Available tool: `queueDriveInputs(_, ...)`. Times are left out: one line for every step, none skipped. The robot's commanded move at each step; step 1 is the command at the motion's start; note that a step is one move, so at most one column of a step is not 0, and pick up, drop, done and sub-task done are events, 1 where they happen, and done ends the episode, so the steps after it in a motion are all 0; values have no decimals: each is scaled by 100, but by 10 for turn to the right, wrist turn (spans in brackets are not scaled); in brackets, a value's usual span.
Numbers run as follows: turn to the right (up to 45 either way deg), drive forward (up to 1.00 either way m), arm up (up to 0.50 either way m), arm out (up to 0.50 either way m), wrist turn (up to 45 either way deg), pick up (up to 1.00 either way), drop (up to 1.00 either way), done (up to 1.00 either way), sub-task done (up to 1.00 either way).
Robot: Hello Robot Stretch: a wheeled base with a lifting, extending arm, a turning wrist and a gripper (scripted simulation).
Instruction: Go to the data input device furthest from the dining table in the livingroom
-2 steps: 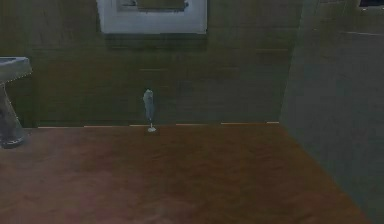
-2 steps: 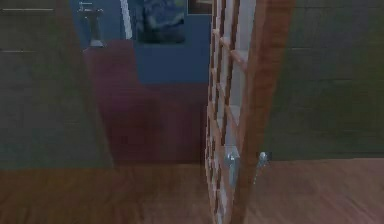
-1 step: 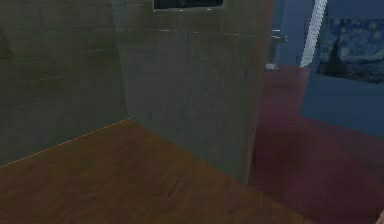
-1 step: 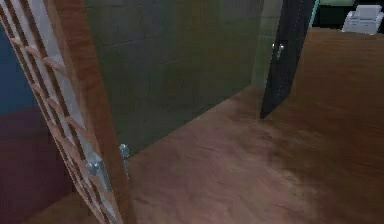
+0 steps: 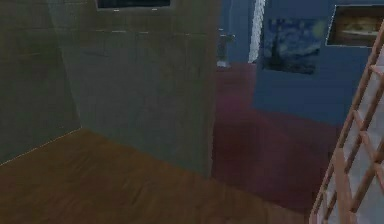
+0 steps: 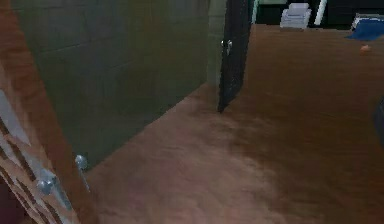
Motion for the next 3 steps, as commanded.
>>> queueDriveInputs(0,40,0,0,0,0,0,0,0)
queueDriveInputs(240,0,0,0,0,0,0,0,0)
queueDriveInputs(0,95,0,0,0,0,0,0,0)
